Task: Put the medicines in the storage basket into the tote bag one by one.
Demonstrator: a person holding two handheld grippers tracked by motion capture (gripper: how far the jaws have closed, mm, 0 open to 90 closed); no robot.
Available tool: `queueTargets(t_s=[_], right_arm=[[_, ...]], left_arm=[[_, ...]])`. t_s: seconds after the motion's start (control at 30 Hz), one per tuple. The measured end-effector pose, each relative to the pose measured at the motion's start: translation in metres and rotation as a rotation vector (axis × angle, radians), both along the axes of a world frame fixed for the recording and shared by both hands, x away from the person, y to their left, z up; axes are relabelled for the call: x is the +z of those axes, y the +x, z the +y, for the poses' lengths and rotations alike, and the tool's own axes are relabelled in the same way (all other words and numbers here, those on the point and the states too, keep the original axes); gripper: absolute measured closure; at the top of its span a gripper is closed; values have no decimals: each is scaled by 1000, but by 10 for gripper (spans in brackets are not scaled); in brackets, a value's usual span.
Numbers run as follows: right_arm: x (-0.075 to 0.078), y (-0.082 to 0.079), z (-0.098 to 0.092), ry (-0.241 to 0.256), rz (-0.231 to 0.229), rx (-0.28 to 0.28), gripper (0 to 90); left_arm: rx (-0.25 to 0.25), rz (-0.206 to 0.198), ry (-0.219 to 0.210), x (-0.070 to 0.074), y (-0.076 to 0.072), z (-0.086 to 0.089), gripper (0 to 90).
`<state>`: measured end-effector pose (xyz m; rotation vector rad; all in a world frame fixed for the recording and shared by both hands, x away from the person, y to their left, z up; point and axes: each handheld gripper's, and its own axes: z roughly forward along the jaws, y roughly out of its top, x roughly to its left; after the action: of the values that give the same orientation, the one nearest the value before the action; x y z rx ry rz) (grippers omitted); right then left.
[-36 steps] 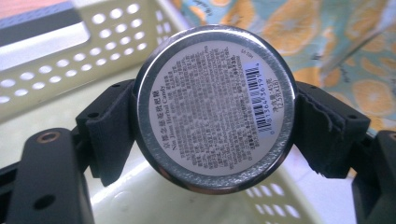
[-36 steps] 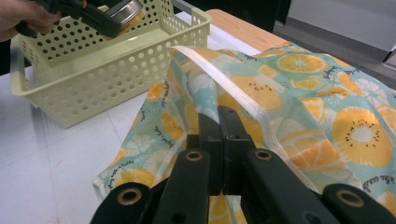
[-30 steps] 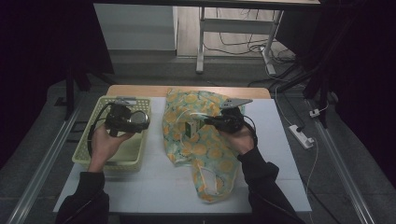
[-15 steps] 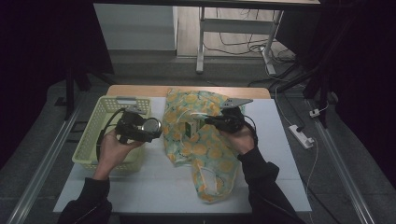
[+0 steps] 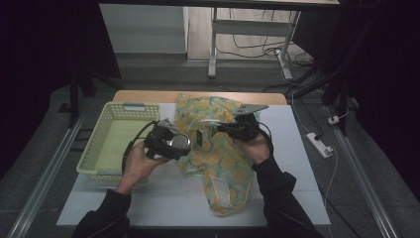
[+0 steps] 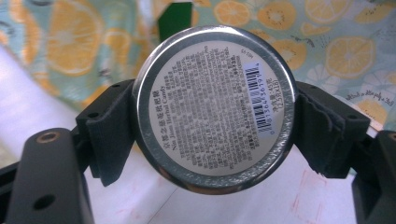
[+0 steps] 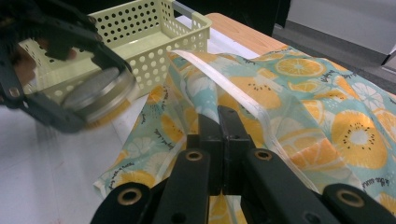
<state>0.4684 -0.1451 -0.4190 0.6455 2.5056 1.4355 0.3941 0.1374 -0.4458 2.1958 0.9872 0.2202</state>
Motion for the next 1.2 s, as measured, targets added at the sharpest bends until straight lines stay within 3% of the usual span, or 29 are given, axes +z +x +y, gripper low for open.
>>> queueTargets(t_s=[0.1,0.3,0.53,0.8,1.2], right_arm=[[0,0,0,0,-2,1,900],[0,0,0,1,1,2,900],[0,0,0,-1,1,2,900],[-1,0,1,-2,4,3,900],[-2,1,1,-7,8,1,900]], left_arm=[[-24,7,19,-5,4,-14,208],[-53,18,14,-10,13,-33,207],[-65,27,27,-20,25,-51,207],[-69,18,51,-30,41,-66,207],[-45,15,41,-41,61,-74,206]])
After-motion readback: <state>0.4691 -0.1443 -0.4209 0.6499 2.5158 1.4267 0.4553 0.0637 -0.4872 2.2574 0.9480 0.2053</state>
